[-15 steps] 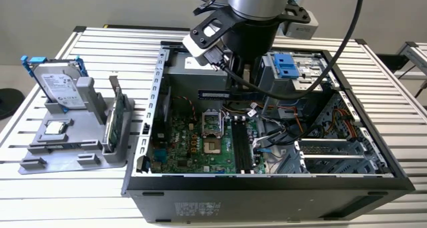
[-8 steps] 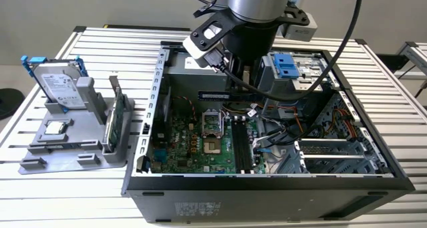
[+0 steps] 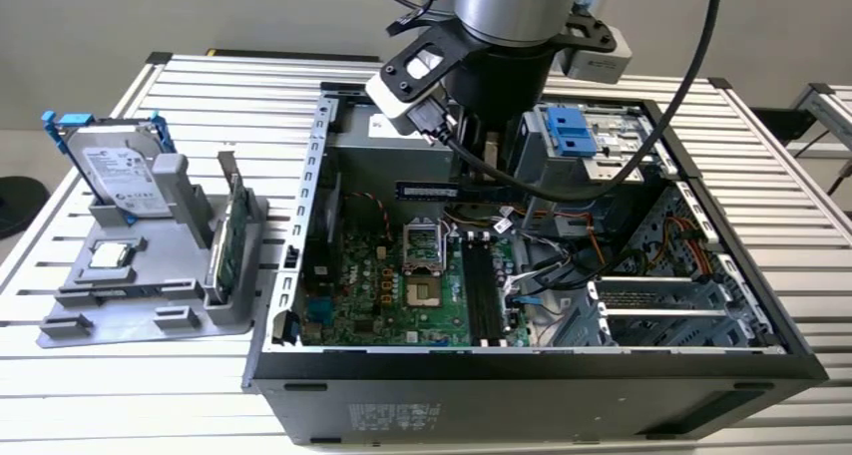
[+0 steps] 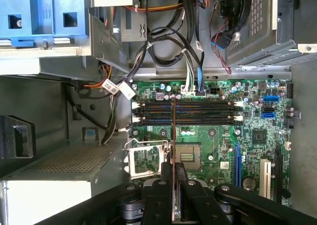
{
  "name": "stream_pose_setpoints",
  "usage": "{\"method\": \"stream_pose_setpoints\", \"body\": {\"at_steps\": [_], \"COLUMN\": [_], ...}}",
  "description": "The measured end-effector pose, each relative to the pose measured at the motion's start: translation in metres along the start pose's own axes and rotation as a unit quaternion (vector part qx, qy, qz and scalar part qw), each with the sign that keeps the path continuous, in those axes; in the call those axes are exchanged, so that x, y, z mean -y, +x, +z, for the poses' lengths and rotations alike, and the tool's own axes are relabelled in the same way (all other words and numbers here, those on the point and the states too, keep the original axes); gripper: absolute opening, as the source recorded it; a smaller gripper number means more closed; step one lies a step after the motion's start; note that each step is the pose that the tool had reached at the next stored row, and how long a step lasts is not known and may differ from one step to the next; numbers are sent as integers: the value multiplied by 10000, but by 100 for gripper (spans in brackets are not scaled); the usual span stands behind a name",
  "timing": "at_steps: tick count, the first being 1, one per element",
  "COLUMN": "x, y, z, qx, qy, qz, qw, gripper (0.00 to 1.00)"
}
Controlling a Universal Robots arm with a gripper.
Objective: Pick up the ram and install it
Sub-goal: 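Insert the ram into the slot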
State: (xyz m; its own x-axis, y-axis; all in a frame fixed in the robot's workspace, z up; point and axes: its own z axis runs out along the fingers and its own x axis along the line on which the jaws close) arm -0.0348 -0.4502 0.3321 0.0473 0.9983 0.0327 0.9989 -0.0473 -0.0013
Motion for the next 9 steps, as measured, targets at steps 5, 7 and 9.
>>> {"method": "stream_pose_setpoints", "body": {"at_steps": [5, 7, 9], "x": [0, 0, -1], "y": [4, 7, 12], "z": [12, 21, 28], "qx": [0, -1, -1], "qy": [0, -1, 0], "qz": [0, 0, 0], "qw": [10000, 10000, 10000], "gripper": [0, 0, 0]}}
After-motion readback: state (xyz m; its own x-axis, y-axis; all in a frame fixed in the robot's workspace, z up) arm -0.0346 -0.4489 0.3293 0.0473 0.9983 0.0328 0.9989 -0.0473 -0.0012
